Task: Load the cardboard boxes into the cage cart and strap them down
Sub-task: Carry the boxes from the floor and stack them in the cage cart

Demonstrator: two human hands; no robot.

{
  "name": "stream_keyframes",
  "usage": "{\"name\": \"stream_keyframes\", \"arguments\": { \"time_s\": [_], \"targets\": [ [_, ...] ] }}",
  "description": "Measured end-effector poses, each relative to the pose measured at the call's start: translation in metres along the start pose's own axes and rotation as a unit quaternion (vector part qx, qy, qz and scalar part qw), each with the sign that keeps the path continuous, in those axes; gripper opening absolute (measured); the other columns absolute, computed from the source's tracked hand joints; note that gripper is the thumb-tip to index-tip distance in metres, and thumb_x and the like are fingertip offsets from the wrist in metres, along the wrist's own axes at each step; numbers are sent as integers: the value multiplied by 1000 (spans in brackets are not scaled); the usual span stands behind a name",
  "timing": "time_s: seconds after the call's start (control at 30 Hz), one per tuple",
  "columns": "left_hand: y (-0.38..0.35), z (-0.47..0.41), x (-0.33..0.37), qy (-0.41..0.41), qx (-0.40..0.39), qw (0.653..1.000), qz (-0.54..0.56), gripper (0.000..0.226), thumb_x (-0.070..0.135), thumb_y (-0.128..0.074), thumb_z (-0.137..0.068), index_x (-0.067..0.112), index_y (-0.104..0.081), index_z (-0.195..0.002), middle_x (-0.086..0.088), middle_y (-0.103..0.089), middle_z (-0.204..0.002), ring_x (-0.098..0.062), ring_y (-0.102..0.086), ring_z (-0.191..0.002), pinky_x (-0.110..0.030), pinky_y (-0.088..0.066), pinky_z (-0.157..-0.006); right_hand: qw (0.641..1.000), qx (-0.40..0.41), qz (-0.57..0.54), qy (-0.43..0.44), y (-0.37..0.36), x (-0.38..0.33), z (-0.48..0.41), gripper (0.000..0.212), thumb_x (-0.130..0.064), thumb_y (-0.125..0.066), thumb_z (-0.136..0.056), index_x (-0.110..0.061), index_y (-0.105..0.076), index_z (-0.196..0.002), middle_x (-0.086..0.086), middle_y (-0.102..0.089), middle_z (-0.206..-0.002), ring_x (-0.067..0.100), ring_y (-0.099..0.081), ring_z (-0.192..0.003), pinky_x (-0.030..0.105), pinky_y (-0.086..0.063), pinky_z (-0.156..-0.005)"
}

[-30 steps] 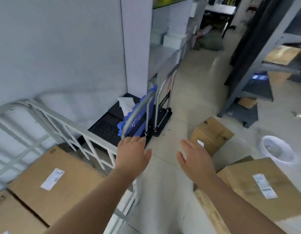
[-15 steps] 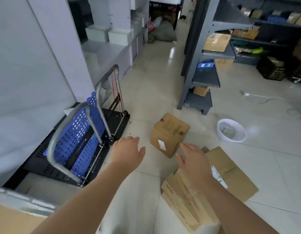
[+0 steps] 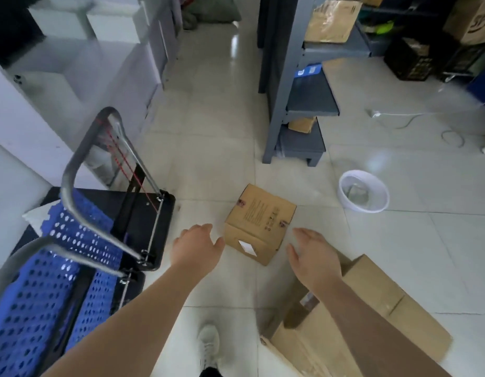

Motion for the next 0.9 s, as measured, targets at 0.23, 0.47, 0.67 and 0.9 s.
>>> {"name": "stream_keyframes", "arguments": {
  "time_s": [0.23, 0.47, 0.67, 0.9],
  "targets": [
    [-44, -134, 3, 14, -49, 999, 18, 54, 46, -44, -94, 18, -43, -140, -3, -54, -133, -25, -53, -116, -41, -46, -96, 1000, 4, -18, -12, -63, 11, -118, 32, -34, -45, -95, -18, -56, -121, -2, -62, -118, 16, -54, -109, 27, -48, -89],
    [-141, -247, 5, 35, -88, 995, 16, 46, 44, -46, -94, 14, -51, -128, -7, -57, -125, -27, -55, -112, -39, -48, -91, 998, -53, 3, -24, -174, 45, -233, 42, -34, -41, -95, -14, -51, -131, 3, -56, -130, 22, -47, -121, 32, -41, -101],
    [-242, -330, -7, 116, -137, 982, 65, 54, 43, -46, -94, 9, -41, -136, -14, -50, -130, -31, -54, -113, -37, -51, -83, 996, -84, 18, -28, -276, 78, -323, 47, -38, -41, -96, -14, -44, -137, 7, -48, -140, 26, -40, -130, 36, -33, -108],
    [-321, -391, -25, 163, -152, 971, 80, 42, 41, -38, -97, 7, -46, -120, -15, -53, -112, -28, -52, -89, -37, -43, -68, 992, -114, 23, -40, -350, 107, -408, 62, -45, -43, -95, -17, -26, -147, 8, -18, -157, 28, -17, -144, 41, -21, -115]
  ]
}}
Point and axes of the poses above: each hand's wrist, its own z-axis away from the middle knuckle, its own y-axis out of the back of the hand, x = y × z, the point moved 1 cm from there along -z, towards the middle knuckle
